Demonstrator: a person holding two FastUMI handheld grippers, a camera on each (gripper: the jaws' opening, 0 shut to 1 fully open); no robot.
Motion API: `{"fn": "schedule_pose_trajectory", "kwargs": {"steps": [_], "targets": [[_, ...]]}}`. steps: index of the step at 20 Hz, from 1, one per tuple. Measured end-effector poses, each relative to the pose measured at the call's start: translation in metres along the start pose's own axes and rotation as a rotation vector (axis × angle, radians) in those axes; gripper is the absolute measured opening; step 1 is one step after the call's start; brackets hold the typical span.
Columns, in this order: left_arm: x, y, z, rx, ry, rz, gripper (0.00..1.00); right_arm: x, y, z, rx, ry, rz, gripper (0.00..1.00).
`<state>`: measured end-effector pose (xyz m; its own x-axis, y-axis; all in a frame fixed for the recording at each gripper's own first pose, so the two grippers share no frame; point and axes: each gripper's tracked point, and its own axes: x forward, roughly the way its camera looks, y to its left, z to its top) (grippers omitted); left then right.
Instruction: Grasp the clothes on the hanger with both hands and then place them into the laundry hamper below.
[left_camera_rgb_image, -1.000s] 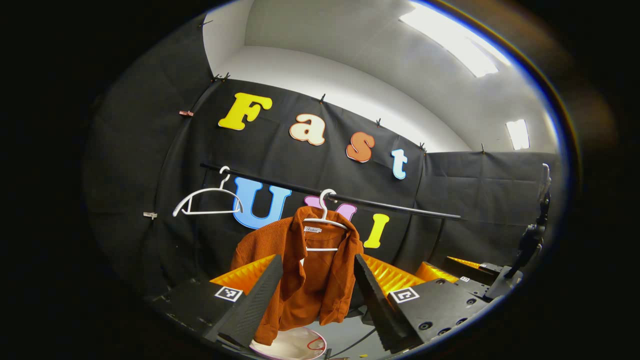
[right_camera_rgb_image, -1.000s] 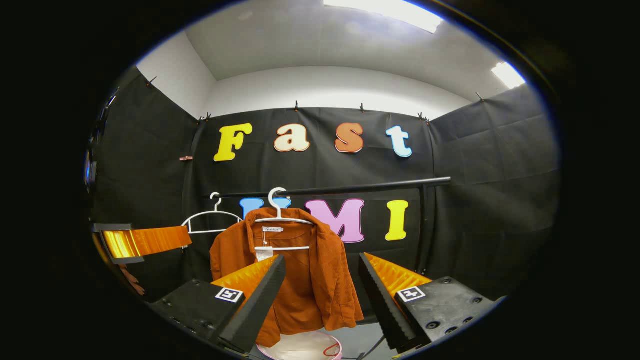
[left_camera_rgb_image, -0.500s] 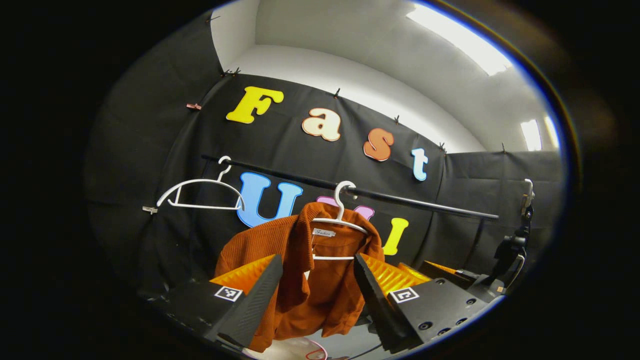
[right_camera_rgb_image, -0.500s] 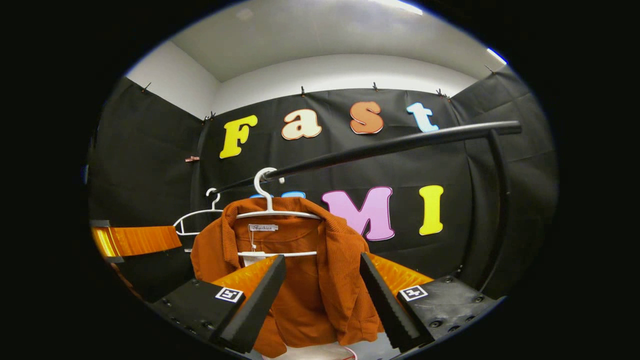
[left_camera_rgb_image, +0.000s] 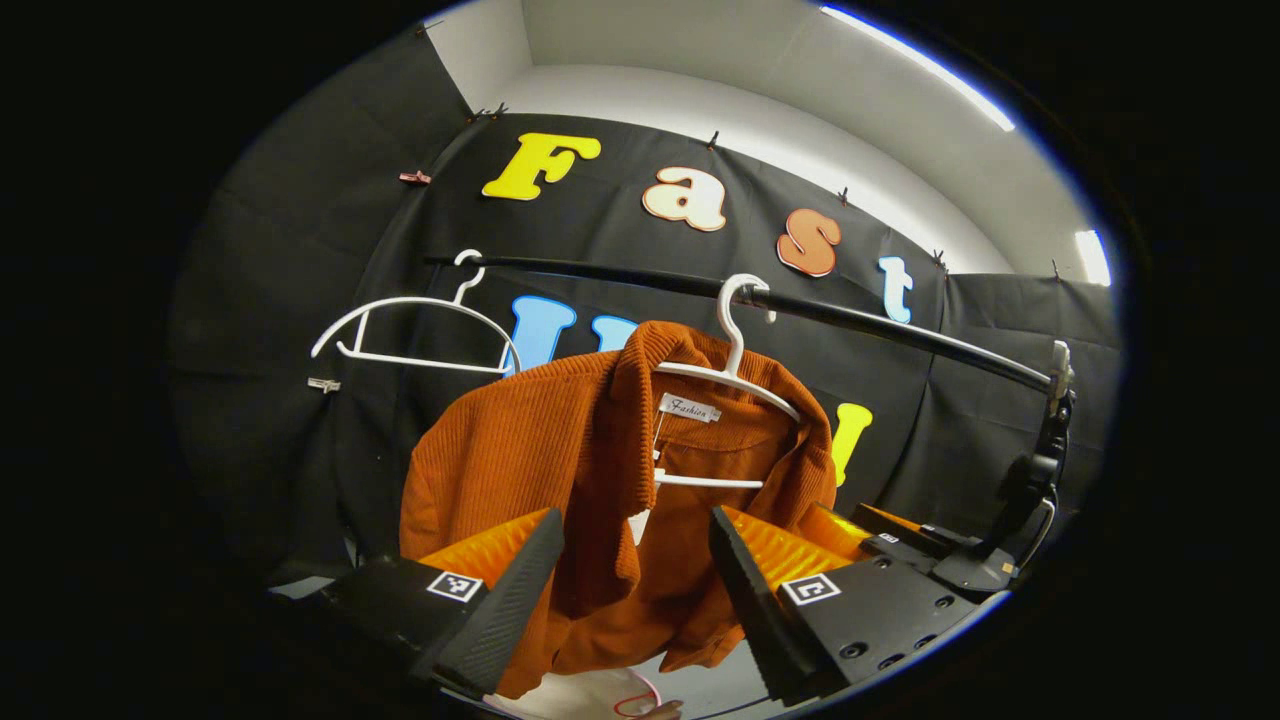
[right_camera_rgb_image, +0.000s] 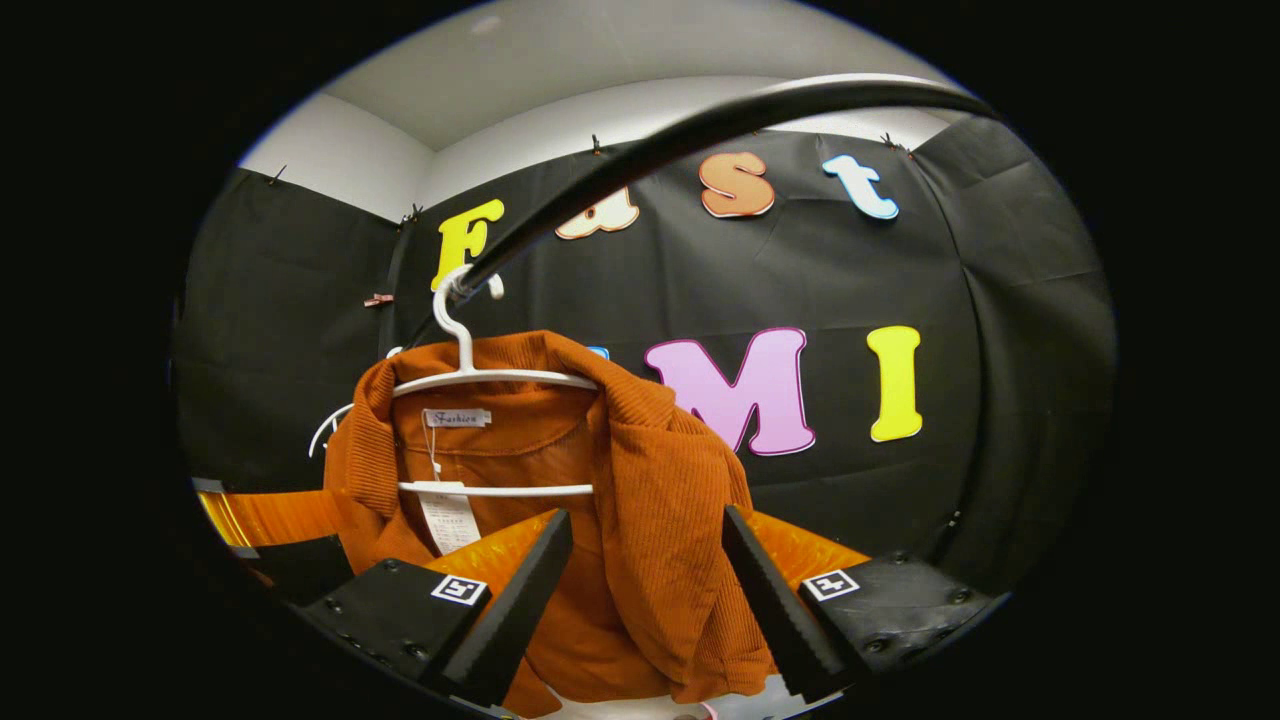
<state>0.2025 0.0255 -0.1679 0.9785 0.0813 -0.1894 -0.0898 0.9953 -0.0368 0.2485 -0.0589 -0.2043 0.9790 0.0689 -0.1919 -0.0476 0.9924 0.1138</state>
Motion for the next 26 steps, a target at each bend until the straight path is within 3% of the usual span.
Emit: {"fn": "schedule_pose_trajectory", "kwargs": {"steps": [6, 12, 18, 22, 26], "targets": [[0.016, 0.009, -0.006, 0.005, 0.011, 0.064, 0.93, 0.032, -0.016, -0.020, 0.062, 0.030, 0.026, 0.96], [0.025, 0.018, -0.013, -0.024, 0.006, 0.143, 0.93, 0.039, 0.024, -0.023, 0.144, 0.047, 0.233, 0.97], [0.031, 0.029, -0.032, 0.013, 0.000, 0.262, 0.94, 0.063, 0.027, -0.030, 0.025, 0.028, 0.199, 0.97], [0.046, 0.033, -0.050, 0.039, -0.019, 0.328, 0.94, 0.073, 0.026, -0.027, 0.058, 0.034, 0.204, 0.97], [0.066, 0.046, -0.063, -0.004, -0.036, 0.385, 0.94, 0.074, 0.024, -0.026, 0.060, 0.036, 0.205, 0.97]]}}
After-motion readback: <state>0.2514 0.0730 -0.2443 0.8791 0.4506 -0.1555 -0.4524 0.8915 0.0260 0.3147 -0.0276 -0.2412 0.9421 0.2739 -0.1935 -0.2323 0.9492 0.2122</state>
